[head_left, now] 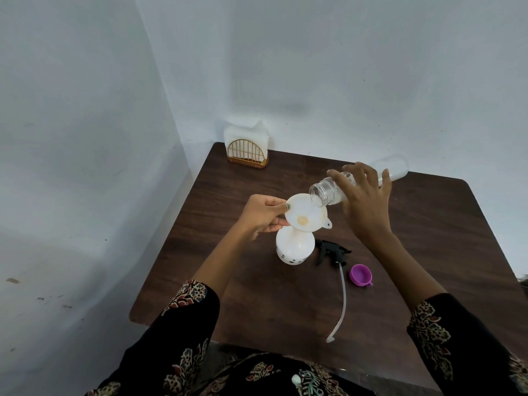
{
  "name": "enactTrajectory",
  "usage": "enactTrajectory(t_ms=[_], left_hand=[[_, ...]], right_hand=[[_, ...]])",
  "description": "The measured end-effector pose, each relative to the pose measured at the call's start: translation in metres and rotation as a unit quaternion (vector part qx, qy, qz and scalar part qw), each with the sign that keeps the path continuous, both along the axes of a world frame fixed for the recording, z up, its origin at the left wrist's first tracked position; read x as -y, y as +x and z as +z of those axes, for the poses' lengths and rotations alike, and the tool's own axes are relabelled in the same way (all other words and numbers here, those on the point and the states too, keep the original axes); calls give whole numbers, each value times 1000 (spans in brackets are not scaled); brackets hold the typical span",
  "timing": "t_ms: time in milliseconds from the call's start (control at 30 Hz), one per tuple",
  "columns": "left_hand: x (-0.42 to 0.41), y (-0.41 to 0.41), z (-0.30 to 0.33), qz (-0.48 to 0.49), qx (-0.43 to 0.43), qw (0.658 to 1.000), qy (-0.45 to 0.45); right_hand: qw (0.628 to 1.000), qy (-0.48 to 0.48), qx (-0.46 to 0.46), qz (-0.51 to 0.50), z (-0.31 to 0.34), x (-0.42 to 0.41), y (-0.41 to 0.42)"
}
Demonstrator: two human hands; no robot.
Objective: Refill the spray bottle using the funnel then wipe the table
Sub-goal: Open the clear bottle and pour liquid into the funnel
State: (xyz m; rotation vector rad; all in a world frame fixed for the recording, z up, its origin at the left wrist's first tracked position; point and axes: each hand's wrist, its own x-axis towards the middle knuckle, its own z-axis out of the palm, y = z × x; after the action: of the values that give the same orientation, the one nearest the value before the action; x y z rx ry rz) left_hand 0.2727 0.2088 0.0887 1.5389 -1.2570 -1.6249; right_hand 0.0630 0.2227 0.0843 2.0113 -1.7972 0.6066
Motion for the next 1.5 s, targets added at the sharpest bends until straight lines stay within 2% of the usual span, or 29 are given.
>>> enactTrajectory(t_ms=[1500], left_hand=[[0, 1, -1, 5, -8, 1000, 9]], right_hand=[[1000, -4, 7, -1, 1, 2, 2]])
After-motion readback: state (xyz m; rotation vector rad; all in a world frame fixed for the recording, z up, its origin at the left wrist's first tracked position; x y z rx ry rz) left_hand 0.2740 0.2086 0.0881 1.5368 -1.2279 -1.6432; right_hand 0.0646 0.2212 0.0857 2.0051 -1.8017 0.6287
